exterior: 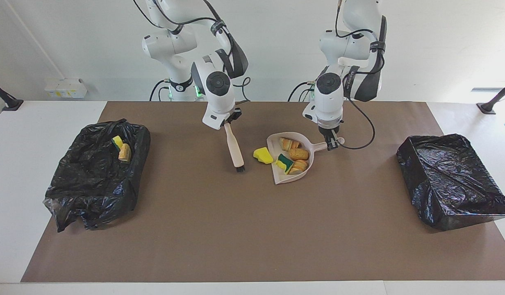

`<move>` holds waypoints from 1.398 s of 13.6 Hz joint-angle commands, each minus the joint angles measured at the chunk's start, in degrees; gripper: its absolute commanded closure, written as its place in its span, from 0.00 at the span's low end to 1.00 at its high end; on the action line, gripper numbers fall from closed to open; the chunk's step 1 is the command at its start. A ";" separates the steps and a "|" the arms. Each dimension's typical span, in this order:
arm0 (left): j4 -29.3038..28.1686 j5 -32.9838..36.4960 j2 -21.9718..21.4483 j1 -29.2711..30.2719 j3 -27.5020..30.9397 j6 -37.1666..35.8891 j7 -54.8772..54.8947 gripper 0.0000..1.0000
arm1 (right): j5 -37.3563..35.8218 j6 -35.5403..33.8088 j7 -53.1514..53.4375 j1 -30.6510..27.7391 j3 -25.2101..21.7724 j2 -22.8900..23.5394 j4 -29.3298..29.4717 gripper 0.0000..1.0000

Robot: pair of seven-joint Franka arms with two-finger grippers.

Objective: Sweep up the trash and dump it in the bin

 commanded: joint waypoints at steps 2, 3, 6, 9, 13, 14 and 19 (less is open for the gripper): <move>-0.42 1.17 -0.40 -0.74 0.13 0.67 -1.52 1.00 | 6.41 3.21 6.18 4.20 0.27 -0.27 -0.16 1.00; -0.59 1.08 -0.40 -0.74 0.13 1.37 -1.09 1.00 | 6.50 2.68 6.89 4.56 0.18 -0.27 0.63 1.00; -2.53 1.08 -0.05 -0.74 0.13 7.34 -0.56 1.00 | 6.50 2.06 9.61 5.35 0.36 -0.36 2.39 1.00; -2.09 -3.29 0.65 0.92 0.22 9.27 3.20 1.00 | 5.10 1.02 9.27 5.71 0.18 -0.54 3.18 1.00; -2.00 -10.87 1.96 3.39 0.22 14.64 9.80 1.00 | -0.88 -8.20 9.98 5.36 -0.08 -0.80 8.71 1.00; -1.92 -11.66 2.06 3.47 0.22 14.73 10.51 1.00 | -1.49 -9.44 9.89 5.10 -0.08 -0.89 9.59 1.00; -1.92 -18.25 2.14 5.67 0.22 14.38 19.48 1.00 | -2.02 -13.49 9.62 4.65 -0.26 -0.63 12.67 1.00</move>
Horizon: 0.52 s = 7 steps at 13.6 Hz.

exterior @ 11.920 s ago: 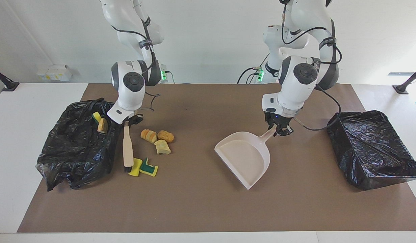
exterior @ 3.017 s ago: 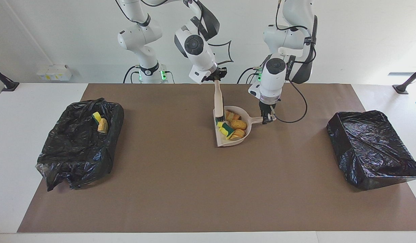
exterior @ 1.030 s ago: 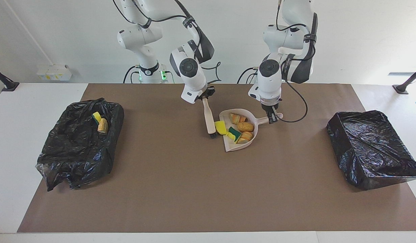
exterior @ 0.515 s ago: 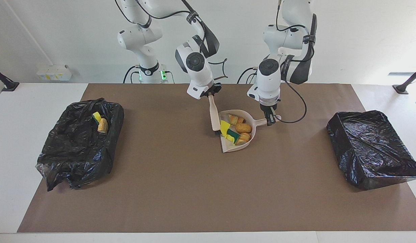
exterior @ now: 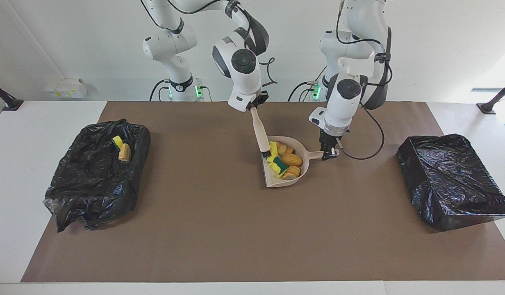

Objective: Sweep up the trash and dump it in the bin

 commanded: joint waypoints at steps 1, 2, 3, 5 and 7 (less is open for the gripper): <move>-0.38 -2.65 -0.18 1.99 -0.35 1.00 3.41 1.00 | -1.87 -2.86 1.15 -0.68 0.20 0.09 2.46 1.00; -0.38 -3.87 -0.18 2.34 -0.35 0.91 4.37 1.00 | -2.31 -3.47 1.06 -0.68 0.20 0.09 2.90 1.00; -0.38 -5.45 -0.18 2.43 -0.35 0.74 5.51 1.00 | -2.57 -4.61 1.06 -0.77 0.20 0.09 3.60 1.00; -0.46 -5.99 -0.18 2.35 -0.35 0.56 6.49 1.00 | -4.07 -7.77 1.06 -1.03 0.20 0.18 5.88 1.00; -0.47 -6.08 -0.18 2.43 -0.35 0.56 6.49 1.00 | -4.24 -10.58 1.06 -2.17 0.20 0.18 7.90 1.00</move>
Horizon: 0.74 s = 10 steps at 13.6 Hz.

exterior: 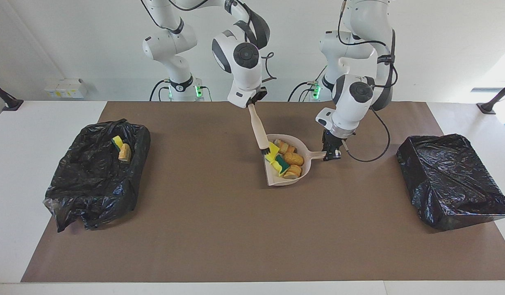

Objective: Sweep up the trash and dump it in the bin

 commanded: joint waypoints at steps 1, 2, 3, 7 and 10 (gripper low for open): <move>-0.46 -1.46 -0.41 0.63 -0.36 0.48 1.65 1.00 | -1.37 -3.83 1.06 -1.57 0.32 0.19 3.28 1.00; -0.38 -1.46 -0.50 0.63 -0.36 0.48 1.56 1.00 | -2.16 -4.44 1.50 -1.57 0.32 0.10 3.46 1.00; -0.29 -1.46 -0.41 0.72 -0.36 0.39 1.65 1.00 | -3.21 -5.23 1.94 -1.57 0.14 -0.33 3.46 1.00; 5.57 -1.46 -0.24 3.60 -0.19 -6.78 4.09 1.00 | -3.92 -9.89 5.36 -7.27 -0.12 -2.53 3.65 1.00; 14.36 -1.46 1.52 8.09 -0.18 -16.02 7.35 1.00 | -2.43 -8.15 6.25 -9.30 0.05 -6.56 -3.71 1.00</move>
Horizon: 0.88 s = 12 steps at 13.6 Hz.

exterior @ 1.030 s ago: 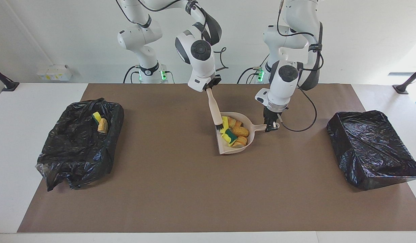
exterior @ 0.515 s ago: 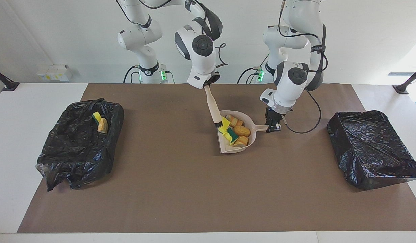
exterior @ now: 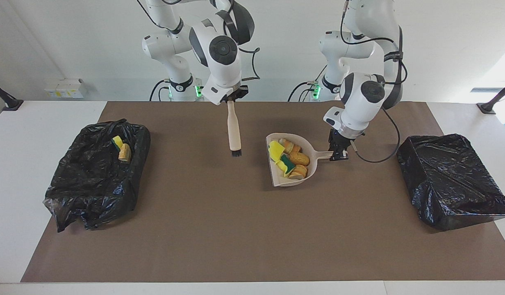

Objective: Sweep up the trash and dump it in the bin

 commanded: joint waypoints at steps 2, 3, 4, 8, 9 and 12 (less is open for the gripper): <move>12.42 -1.12 3.18 5.87 -0.29 -10.84 4.07 1.00 | 2.45 7.17 2.27 0.01 0.80 -8.70 -14.06 1.00; 15.93 -0.86 4.14 7.71 -0.29 -13.91 4.51 1.00 | 4.20 10.42 3.14 1.32 0.88 -10.20 -17.05 1.00; 19.01 -0.51 5.20 9.38 -0.29 -16.38 5.30 1.00 | 4.74 12.71 3.58 2.72 0.88 -11.00 -18.56 1.00; 25.36 1.07 6.52 17.38 0.23 -21.31 8.99 1.00 | 7.73 18.42 9.45 7.10 0.89 -7.08 -18.58 1.00; 26.93 2.99 6.61 19.92 0.23 -23.32 10.21 1.00 | 7.73 21.84 12.61 9.30 0.97 -5.66 -18.58 1.00; 31.69 4.33 8.28 29.40 0.23 -26.86 20.83 1.00 | 7.82 26.87 15.01 13.19 0.97 -2.14 -18.40 1.00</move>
